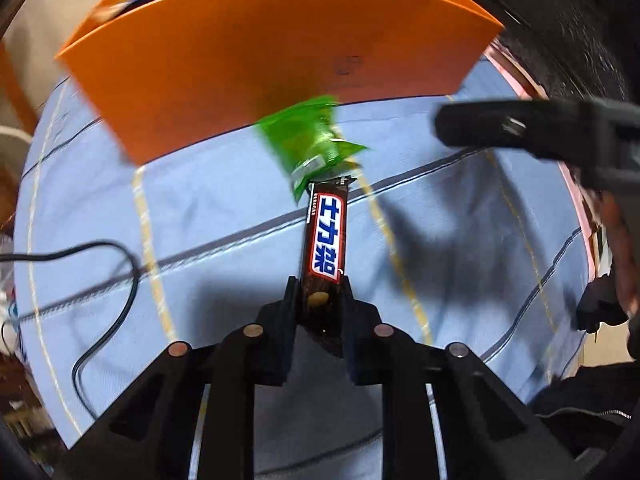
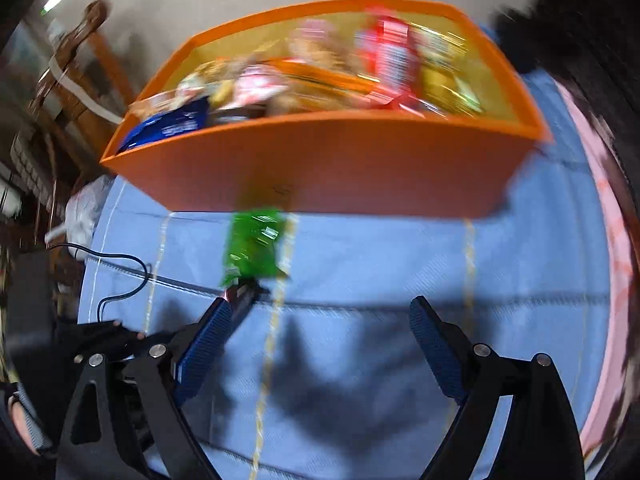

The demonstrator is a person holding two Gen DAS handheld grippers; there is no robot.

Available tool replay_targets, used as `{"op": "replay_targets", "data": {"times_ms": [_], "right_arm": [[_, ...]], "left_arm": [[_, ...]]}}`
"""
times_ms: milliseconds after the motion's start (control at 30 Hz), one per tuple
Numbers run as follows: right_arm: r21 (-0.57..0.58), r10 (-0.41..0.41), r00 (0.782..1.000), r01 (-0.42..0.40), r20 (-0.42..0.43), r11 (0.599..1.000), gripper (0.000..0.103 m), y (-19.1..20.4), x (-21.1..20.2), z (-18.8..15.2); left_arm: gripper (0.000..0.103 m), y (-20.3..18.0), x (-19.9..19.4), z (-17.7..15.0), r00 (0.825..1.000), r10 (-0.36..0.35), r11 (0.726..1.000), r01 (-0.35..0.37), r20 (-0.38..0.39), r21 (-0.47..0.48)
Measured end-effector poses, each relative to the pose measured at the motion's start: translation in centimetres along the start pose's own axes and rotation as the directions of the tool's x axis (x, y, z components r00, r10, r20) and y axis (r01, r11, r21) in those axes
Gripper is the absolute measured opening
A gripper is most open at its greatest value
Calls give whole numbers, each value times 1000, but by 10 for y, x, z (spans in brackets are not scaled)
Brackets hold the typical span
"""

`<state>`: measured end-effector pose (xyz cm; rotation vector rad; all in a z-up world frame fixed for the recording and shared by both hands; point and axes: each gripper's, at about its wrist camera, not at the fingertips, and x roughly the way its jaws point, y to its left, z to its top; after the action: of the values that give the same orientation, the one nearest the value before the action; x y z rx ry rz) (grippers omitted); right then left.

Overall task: Organize snacks
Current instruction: 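Grasp the chocolate bar with the left tool while the right tool grasps the green packet, then carry both items over the orange box and open both tools to drop them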

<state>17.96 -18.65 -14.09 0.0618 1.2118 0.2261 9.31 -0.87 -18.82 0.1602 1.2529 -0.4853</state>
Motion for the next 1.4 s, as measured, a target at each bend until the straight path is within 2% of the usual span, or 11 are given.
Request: {"op": "replay_targets", "data": {"times_ms": [167,233,367,500,667,800,867,900,933,1067,1400], "right_arm": [[-97,11,998,-17,-66,995,89,39,37,21],[-110,13,996,-22,-83,994,81,50,53,26],[-147,-46,987,24,-152,989,45,64,83,28],[-131,-46,990,28,-133,991,34,58,83,25],[-71,13,995,-20,-102,997,33,34,52,13],[-46,29,996,-33,-88,998,33,18,26,-6],[-27,30,996,-33,-86,999,33,10,17,-16],[-20,32,995,-34,-92,999,33,7,15,-21],[-15,32,995,-34,-94,999,33,6,14,-25],[-11,33,997,-34,-73,999,33,-2,-2,-34],[-42,47,992,-43,114,998,33,-10,-81,-11]], "left_arm": [[18,27,-11,-16,1000,19,997,-19,5,-81],[18,36,-12,-21,1000,14,994,-14,1,-108],[18,50,-3,-27,1000,7,986,-11,-24,-165],[19,55,2,-31,999,3,985,-9,-35,-172],[25,48,7,-21,999,19,990,-24,-34,-142],[44,39,17,6,999,10,989,-15,-35,-149],[40,36,20,13,999,38,992,-41,-28,-121],[22,35,21,15,997,66,992,-69,-28,-106],[17,34,22,16,995,98,991,-100,-34,-90],[17,35,17,25,996,65,988,-72,-55,-135],[17,14,-87,60,985,101,989,-83,143,-123]]}}
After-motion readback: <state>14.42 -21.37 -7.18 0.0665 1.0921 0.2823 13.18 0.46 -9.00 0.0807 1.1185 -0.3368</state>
